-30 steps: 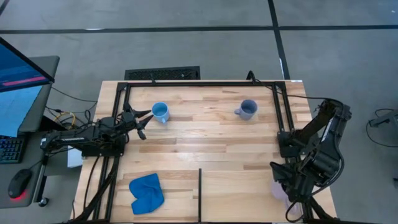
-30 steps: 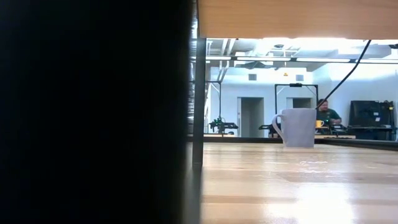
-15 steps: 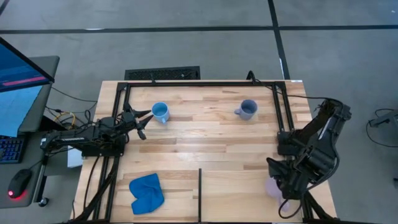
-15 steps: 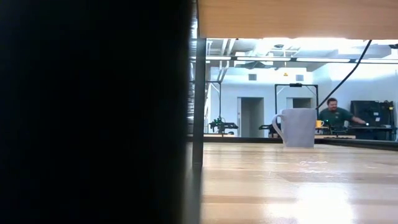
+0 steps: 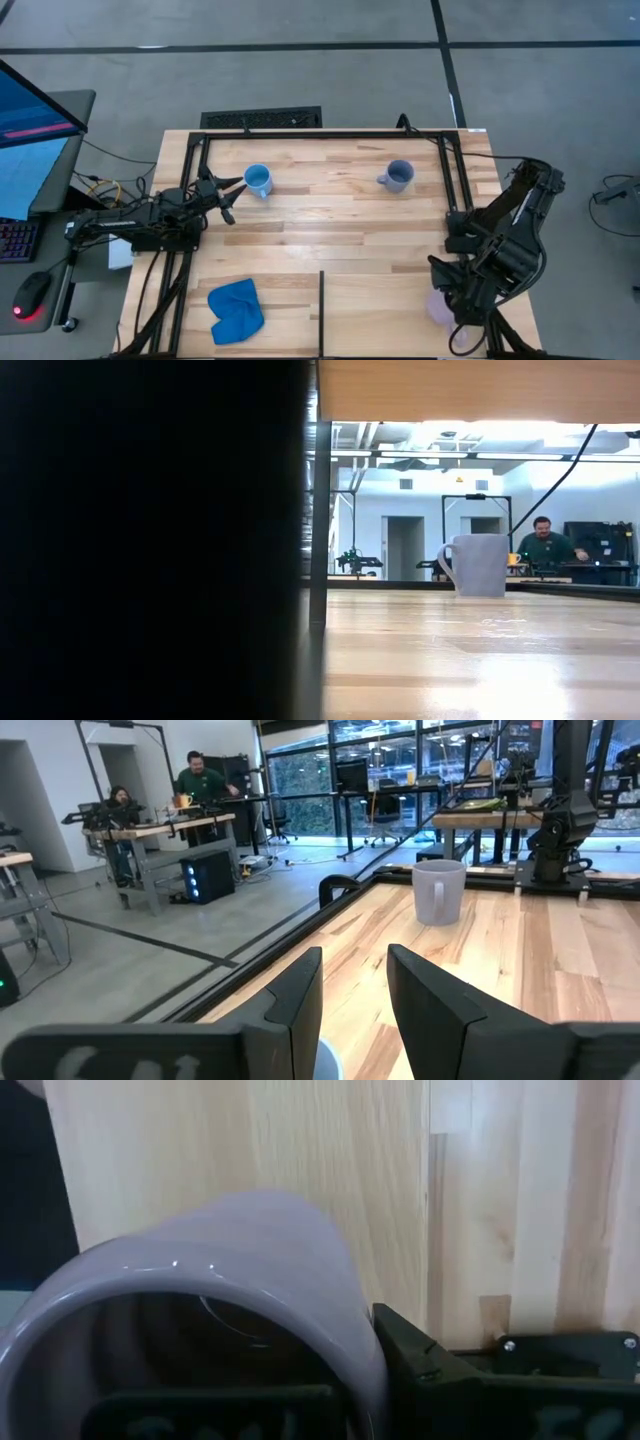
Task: Stack small to large cups/mugs on shelf
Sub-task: Put the purple mug on the shelf
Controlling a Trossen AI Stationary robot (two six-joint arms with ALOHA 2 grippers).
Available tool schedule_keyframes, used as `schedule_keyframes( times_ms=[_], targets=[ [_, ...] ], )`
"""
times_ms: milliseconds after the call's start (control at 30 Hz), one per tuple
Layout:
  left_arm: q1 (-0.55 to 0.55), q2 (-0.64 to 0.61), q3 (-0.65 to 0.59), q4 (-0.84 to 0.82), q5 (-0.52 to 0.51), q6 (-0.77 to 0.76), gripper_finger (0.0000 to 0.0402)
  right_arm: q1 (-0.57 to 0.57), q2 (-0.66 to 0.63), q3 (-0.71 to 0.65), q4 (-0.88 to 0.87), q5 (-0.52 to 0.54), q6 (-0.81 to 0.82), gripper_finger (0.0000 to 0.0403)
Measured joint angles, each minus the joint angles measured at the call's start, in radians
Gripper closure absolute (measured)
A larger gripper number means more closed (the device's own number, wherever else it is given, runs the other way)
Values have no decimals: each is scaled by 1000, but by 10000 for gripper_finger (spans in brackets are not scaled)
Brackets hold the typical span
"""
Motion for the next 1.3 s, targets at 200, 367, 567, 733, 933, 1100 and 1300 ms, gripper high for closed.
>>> schedule_keyframes(
  times_ms=[200,367,567,733,933,1100,1300],
  targets=[
    [0,0,0,0,0,4,294,0,1,0,46,0,1,362],
    [0,0,0,0,1,3,294,0,1,-11,41,0,25,362],
    [0,0,0,0,7,-2,294,2,-2,-56,55,-11,46,362],
    [0,0,0,0,6,-3,294,14,-4,-65,58,-24,47,362],
    [0,0,0,0,5,1,294,33,-2,-66,57,-30,52,362],
    [0,0,0,0,2,5,294,33,-1,-69,50,-33,52,341],
    [0,0,0,0,2,2,294,33,3,-74,48,-60,70,297]
  ],
)
